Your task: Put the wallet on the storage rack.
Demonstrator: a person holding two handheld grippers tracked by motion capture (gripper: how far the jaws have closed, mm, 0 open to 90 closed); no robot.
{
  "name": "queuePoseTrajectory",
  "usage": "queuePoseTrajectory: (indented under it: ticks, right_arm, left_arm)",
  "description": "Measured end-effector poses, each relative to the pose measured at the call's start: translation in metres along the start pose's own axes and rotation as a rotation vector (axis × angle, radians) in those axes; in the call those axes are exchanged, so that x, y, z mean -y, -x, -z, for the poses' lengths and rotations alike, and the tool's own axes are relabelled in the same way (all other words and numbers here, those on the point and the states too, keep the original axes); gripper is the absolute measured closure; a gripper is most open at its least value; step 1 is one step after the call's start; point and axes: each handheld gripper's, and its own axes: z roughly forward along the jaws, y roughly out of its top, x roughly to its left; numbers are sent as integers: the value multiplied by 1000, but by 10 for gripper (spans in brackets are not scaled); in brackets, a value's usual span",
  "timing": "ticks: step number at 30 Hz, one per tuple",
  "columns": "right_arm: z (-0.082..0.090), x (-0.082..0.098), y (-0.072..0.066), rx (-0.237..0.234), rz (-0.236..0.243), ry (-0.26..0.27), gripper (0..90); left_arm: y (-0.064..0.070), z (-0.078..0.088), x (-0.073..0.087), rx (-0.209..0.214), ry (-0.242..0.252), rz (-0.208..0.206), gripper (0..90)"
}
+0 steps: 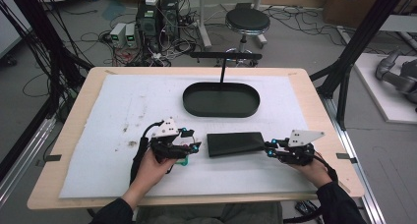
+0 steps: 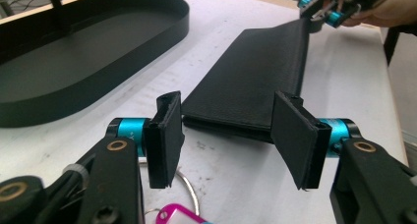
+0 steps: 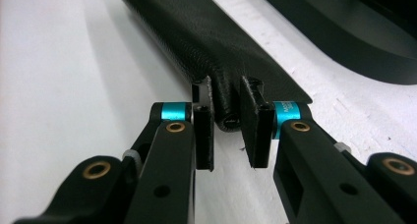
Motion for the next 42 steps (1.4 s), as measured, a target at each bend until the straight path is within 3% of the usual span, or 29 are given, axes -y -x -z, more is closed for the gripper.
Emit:
queuePoseTrajectory:
  ticks: [4, 11, 15, 19, 23, 27, 33, 37, 39, 42]
  right_arm:
    - [3, -3, 3, -14, -55, 34, 782]
    - [4, -5, 5, -22, -108, 56, 783]
    - [5, -7, 6, -23, -134, 65, 783]
    - [5, -8, 6, -22, -151, 69, 782]
    - [5, -9, 7, -24, -160, 70, 782]
    - [5, -9, 7, -22, -162, 75, 782]
    - [6, -9, 7, -16, -158, 84, 775]
    - [9, -11, 5, -12, -141, 114, 740]
    - [11, -13, 5, -8, -131, 136, 730]
    - [15, -14, 3, 12, -119, 176, 676]
  left_arm:
    - [5, -4, -1, 12, -3, -38, 412]
    - [11, -14, -3, 30, -35, -106, 315]
    - [16, -23, -4, 26, -72, -155, 297]
    - [23, -37, -4, -6, -136, -237, 305]
    - [29, -47, -4, -32, -171, -300, 350]
    - [33, -55, -7, -37, -190, -363, 477]
    - [35, -50, -11, -50, -163, -443, 660]
    - [30, -42, -18, -17, -132, -440, 731]
    - [25, -34, -23, 25, -101, -393, 745]
    - [20, -27, -25, 51, -102, -357, 751]
